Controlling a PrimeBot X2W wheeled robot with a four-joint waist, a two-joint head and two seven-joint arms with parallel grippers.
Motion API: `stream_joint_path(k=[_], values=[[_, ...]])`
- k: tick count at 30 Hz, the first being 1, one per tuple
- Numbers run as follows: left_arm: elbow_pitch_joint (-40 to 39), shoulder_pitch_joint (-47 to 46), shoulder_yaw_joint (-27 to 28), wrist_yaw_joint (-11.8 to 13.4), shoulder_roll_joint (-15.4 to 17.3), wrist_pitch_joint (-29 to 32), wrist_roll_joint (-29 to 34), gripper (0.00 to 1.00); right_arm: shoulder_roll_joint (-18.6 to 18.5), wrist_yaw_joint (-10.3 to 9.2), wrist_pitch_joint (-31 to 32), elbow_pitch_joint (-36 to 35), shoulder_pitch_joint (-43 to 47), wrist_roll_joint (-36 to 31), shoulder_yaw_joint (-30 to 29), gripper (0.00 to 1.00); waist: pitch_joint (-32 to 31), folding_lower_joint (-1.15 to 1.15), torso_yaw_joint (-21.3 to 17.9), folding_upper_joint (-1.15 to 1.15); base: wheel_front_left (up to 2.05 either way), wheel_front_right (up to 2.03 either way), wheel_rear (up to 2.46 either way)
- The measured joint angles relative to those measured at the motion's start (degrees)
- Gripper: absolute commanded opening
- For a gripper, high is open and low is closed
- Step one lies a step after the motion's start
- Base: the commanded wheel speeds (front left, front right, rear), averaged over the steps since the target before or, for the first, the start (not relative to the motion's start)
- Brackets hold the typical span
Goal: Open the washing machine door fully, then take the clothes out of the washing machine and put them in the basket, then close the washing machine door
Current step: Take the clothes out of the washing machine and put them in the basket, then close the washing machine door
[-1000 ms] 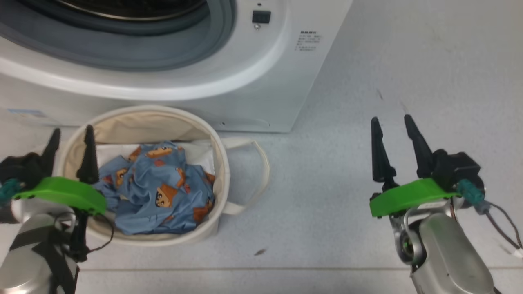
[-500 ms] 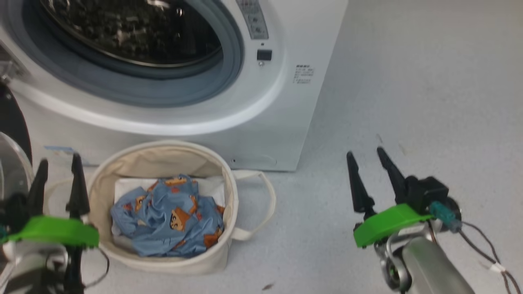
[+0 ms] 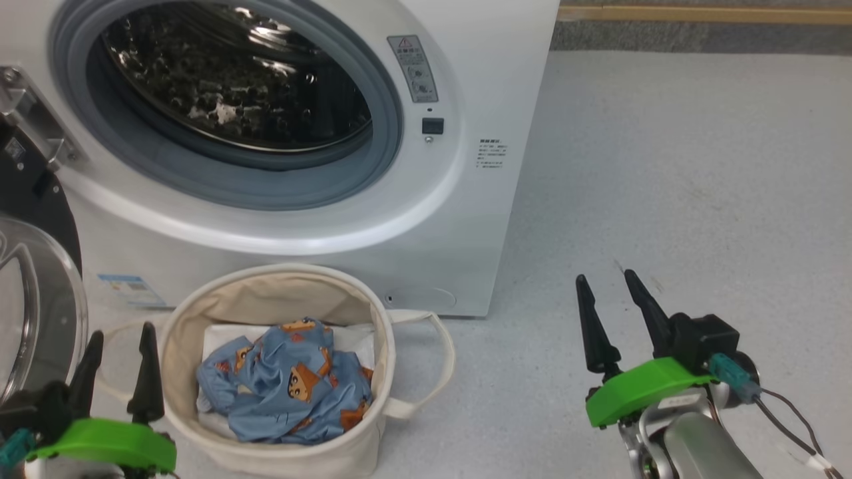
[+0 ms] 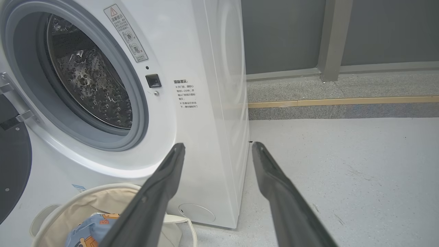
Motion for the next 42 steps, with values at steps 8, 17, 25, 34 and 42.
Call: stream_joint_path(k=[8, 17, 25, 34, 42], values=[[-1.78, 4.03, -0.46, -0.05, 0.46, -0.08, 0.45, 1.00, 0.02, 0.00, 0.00, 0.52, 0.80, -0.01, -1.13, 1.00, -2.46, 0.00, -1.00, 0.00, 0.00, 0.00, 0.00], [-3.42, 6.18, -0.46, -0.12, 1.55, -0.14, 0.43, 1.00, 0.07, 0.00, 0.00, 1.01, 2.69, -0.01, -1.26, 1.00, -3.95, 0.00, -2.72, 0.00, 0.00, 0.00, 0.00], [-3.61, 6.19, -0.44, -0.15, 1.78, -0.14, 0.36, 1.00, 0.10, 0.00, 0.00, 1.01, 2.64, -0.01, -1.37, 1.00, -3.74, 0.00, -2.93, 0.00, 0.00, 0.00, 0.00], [-3.80, 5.98, -0.58, -0.57, 2.03, -0.14, 0.96, 1.00, 0.13, 0.00, 0.00, 0.96, 2.54, -0.02, -1.69, 1.00, -3.09, 0.00, -2.83, 0.00, 0.00, 0.00, 0.00], [-3.80, 5.64, -0.56, -0.58, 2.03, -0.14, 2.05, 1.00, 0.14, 0.00, 0.00, 0.92, 2.49, -0.02, -1.69, 1.00, -3.14, 0.00, -2.71, 0.00, 0.00, 0.00, 0.00]])
